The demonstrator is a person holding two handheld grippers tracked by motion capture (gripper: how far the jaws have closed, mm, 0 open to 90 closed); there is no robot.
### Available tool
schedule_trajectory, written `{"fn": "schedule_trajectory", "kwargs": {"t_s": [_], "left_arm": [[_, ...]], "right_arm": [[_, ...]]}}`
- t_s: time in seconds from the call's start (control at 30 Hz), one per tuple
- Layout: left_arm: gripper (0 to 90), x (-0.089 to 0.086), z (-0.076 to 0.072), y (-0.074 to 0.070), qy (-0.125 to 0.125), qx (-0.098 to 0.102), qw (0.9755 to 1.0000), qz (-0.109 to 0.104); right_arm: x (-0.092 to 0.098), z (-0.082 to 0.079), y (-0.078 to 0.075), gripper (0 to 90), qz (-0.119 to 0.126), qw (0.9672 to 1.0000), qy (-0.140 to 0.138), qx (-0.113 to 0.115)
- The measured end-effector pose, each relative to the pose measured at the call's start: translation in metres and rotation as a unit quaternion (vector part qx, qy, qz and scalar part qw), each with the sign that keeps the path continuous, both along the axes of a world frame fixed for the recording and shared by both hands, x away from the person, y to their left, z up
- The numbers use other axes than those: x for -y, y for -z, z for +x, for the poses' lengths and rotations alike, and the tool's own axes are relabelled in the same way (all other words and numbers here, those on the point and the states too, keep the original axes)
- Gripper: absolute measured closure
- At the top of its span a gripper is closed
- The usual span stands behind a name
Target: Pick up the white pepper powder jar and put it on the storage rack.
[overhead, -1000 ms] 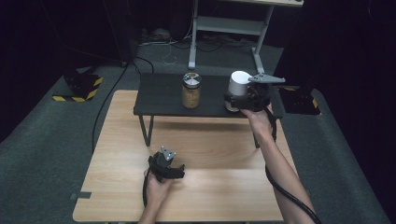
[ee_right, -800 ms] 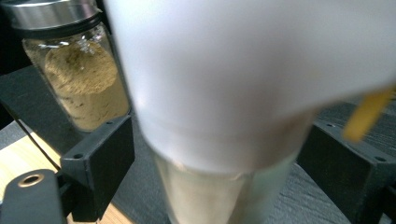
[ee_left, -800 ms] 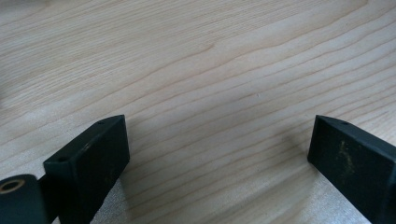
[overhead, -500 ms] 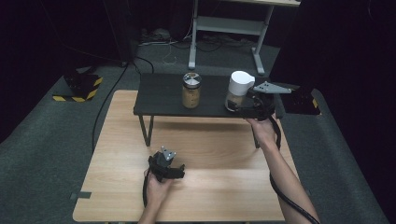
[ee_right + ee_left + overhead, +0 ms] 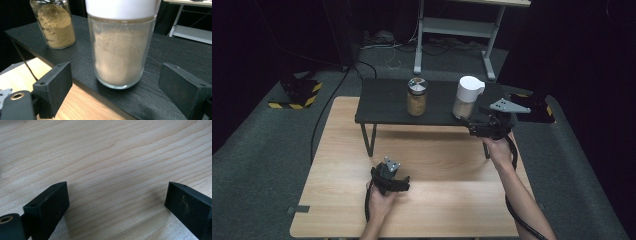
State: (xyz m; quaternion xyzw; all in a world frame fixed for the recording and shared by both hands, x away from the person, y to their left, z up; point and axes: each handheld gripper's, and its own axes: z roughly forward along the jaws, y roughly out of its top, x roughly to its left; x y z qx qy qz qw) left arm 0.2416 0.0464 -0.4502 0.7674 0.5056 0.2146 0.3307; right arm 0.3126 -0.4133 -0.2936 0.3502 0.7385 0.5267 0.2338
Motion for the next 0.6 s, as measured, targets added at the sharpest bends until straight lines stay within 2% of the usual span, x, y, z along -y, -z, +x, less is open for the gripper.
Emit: {"fn": "schedule_trajectory", "kwargs": {"t_s": [0.6], "left_arm": [[5.5,0.000,0.000,0.000,0.001,0.000,1.0000,0.001]], "right_arm": [[0.019,-0.034,0.036,11.4,0.022,0.9994,-0.026,0.000]]}}
